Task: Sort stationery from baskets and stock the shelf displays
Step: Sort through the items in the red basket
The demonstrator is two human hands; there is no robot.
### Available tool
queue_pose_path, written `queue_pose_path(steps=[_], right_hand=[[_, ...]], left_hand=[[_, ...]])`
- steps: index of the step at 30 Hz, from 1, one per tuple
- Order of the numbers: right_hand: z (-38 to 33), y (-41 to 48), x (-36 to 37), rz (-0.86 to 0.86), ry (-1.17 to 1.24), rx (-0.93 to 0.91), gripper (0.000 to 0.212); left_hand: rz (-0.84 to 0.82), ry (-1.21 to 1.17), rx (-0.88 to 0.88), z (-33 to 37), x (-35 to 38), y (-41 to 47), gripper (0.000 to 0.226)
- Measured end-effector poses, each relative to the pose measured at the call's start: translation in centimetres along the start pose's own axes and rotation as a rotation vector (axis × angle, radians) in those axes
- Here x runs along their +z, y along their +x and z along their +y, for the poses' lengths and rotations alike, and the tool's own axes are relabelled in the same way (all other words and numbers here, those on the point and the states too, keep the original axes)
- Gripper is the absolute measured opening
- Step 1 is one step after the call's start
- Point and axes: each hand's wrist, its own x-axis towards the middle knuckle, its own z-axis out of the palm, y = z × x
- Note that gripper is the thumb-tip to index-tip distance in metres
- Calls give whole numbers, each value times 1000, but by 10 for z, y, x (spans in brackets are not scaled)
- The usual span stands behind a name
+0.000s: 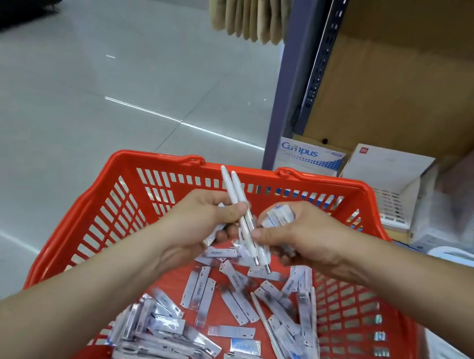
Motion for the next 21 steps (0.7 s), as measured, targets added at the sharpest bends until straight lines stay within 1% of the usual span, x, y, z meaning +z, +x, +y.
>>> queue_pose_path(steps=[4, 6, 8, 9, 12, 13, 16, 19, 21], right_hand=[[1, -28, -30, -11, 100, -24, 13], [5, -43, -45, -39, 135, -37, 22], [12, -56, -60, -42, 137, -70, 33], [17, -61, -67, -37, 135, -92, 31], [32, -74, -79, 1, 132, -135, 15], [37, -77, -83, 19, 138, -133, 13], [39, -92, -103, 6, 158, -64, 12], [33, -116, -149, -48, 125, -23, 10], [31, -140, -184, 29, 167, -39, 10]], left_hand=[[-44, -79, 36, 13, 38, -5, 10], [-72, -63, 47, 20, 60, -6, 12], [-104, 22, 68, 24, 83, -4, 15], [-116, 79, 79, 26, 95, -3, 14], [-122, 270, 96, 27, 125, -1, 10], [-118, 328, 101, 27, 134, 0, 11], [-125, 436, 133, 32, 160, 1, 17], [-198, 510, 192, 47, 194, -1, 20], [-261, 611, 197, 53, 219, 1, 23]])
